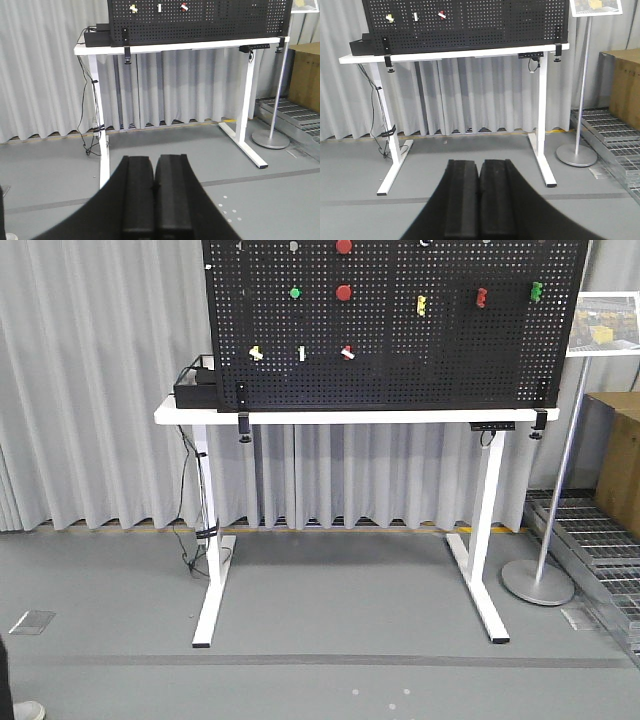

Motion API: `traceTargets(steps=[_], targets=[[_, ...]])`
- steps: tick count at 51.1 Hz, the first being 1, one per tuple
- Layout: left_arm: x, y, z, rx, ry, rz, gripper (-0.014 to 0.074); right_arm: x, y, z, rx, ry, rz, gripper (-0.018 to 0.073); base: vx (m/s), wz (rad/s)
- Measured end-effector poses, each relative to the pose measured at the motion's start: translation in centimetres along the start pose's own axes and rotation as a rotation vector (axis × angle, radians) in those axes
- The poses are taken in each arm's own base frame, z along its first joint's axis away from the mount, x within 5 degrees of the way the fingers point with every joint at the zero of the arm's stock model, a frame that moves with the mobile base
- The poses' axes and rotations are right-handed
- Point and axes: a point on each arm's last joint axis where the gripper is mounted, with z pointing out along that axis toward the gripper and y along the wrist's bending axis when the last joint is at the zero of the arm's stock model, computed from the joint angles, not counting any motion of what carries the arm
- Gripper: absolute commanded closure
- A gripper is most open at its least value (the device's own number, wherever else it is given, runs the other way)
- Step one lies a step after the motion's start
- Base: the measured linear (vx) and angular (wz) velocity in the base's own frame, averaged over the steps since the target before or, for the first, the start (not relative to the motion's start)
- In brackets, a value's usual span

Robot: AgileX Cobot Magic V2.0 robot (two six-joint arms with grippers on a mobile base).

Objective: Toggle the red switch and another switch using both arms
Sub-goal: 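Drive the base forward toward the black pegboard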

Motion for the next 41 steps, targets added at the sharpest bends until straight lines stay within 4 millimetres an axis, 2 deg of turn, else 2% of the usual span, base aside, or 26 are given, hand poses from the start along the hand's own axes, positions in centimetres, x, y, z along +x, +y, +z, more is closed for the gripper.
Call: traceTargets(steps=[41], targets=[[0.0, 0.0, 0.0, 0.0, 0.0, 0.0, 0.0594, 0.0, 0.0, 0.0, 0.0, 0.0, 0.0, 0.0566, 0.02, 0.0]])
